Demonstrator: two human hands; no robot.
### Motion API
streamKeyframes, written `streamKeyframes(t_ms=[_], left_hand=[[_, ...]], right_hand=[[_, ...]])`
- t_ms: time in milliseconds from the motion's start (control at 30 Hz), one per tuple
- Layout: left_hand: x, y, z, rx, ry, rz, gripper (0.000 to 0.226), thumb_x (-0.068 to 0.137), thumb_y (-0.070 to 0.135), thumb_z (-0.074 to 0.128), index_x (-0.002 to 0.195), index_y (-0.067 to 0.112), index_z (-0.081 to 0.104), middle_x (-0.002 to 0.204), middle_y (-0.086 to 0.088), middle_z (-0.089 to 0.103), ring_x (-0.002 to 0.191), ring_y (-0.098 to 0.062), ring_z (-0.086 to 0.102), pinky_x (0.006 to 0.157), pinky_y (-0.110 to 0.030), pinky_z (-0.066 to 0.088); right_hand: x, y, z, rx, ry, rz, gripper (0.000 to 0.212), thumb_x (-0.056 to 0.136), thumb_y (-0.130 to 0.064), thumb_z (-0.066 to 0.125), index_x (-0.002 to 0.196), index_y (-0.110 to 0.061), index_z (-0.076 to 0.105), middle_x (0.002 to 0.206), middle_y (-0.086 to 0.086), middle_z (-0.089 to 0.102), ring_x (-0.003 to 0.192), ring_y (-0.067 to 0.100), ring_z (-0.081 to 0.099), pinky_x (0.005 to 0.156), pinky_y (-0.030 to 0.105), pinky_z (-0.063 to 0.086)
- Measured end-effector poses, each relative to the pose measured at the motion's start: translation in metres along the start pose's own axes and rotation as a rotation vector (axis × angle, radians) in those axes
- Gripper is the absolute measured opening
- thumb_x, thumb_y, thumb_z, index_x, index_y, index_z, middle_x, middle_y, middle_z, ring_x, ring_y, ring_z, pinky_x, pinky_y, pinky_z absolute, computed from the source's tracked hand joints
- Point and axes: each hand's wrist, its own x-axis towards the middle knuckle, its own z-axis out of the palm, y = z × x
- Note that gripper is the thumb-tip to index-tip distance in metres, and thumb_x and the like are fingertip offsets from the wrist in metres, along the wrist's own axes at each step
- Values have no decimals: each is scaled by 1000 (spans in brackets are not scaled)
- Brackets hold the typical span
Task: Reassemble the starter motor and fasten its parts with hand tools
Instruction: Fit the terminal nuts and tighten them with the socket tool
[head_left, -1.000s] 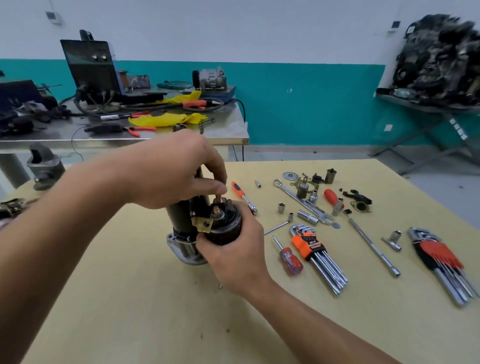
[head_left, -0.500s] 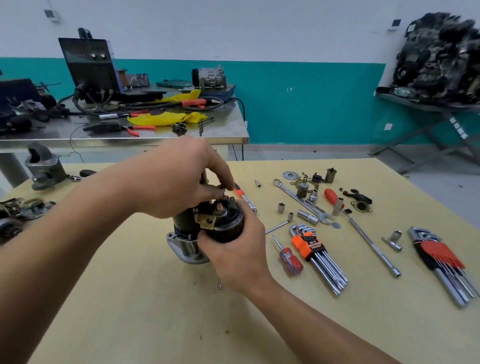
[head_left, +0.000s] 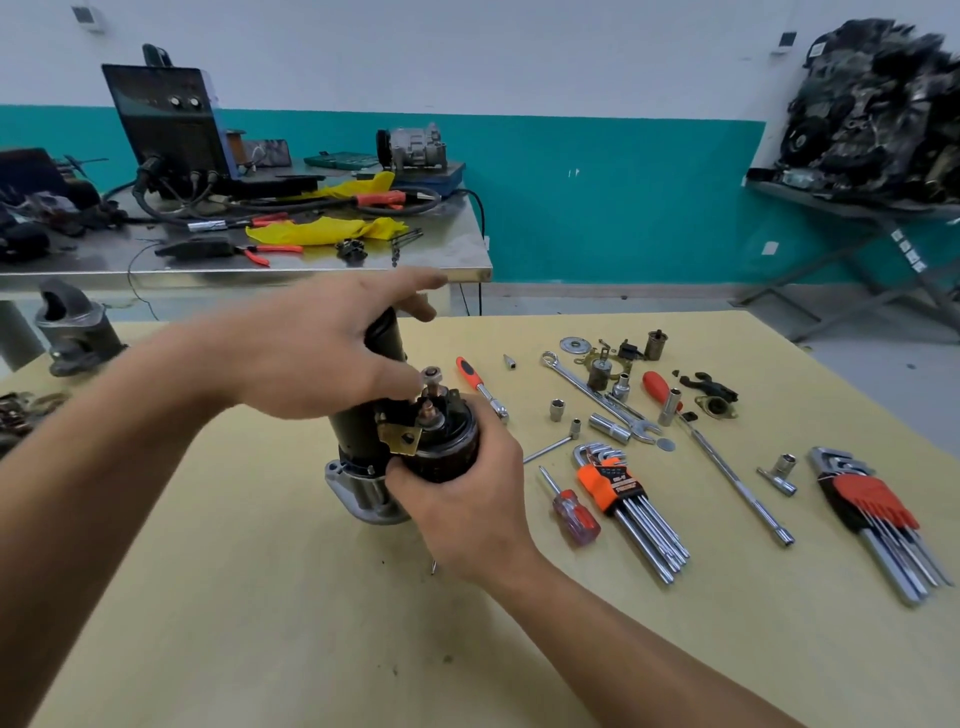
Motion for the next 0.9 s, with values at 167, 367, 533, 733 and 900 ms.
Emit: streamKeyframes(t_ms=[167,367,533,733,900], left_hand=[[2,-1,4,94,19,44,83,87,31,72,147,54,21,135,23,49,116,-7,53,94,-30,49],[7,-20,-1,-155,130,62,63,82,64,62,139,49,41,125,26,57,114,5,52,88,-24,43],[20,-30,35,-244,641,112,19,91,33,59,89,21,74,85,7,70,81,-9,61,67,-26,50],[23,-38,37,-308,705,99,27,85,30,52,85,18,76,85,9,71,81,-8,61,66,-26,52],[28,-34,37,-288,690,104,29,86,30,50,84,16,75,82,3,71,82,-16,62,69,-31,51]], right_hand=[[0,1,-1,15,-9,-16,38,63,-25,77,98,-24,61,91,-5,69,85,12,68,74,26,57],[5,-2,-6,58,-22,-39,56,68,-17,84,113,-33,54,100,-23,66,94,1,66,78,9,49],[14,-10,-15,152,-123,-73,57,77,-12,81,125,-29,56,110,-13,68,105,9,67,89,20,52],[30,-14,-24,297,-156,-41,51,70,-2,79,110,-13,50,124,1,60,113,11,61,93,24,50],[34,-16,-26,218,-244,-3,55,74,-10,80,123,-24,59,143,-4,53,131,8,51,108,39,47]])
